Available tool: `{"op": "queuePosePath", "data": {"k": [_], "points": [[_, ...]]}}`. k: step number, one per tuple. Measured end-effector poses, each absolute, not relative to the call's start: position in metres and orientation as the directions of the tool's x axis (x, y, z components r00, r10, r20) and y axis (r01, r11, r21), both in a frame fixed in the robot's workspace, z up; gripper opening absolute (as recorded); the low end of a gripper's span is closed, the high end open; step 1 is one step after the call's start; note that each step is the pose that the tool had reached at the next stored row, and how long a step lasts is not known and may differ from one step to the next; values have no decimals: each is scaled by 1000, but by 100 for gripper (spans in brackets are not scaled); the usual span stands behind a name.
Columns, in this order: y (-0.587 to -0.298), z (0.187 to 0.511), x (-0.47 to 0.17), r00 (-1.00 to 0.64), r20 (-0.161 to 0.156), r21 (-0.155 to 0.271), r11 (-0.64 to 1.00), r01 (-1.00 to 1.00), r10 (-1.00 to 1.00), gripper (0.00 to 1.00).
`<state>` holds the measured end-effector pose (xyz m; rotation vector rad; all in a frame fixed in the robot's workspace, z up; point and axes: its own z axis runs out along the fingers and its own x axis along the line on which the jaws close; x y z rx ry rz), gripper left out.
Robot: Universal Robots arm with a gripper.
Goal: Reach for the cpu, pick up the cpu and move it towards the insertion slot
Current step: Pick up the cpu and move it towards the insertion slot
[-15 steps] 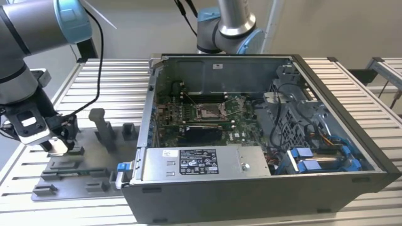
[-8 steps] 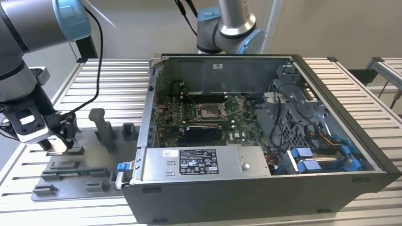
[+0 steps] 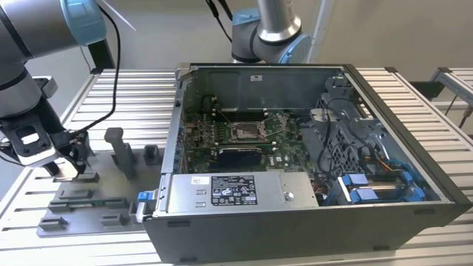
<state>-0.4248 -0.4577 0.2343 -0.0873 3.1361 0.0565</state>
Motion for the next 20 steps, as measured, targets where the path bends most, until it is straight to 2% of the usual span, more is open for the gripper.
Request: {"op": "queuePosePath", "data": {"k": [20], "points": [[-458, 252, -425, -998, -5, 36, 998, -56, -56, 0]]}}
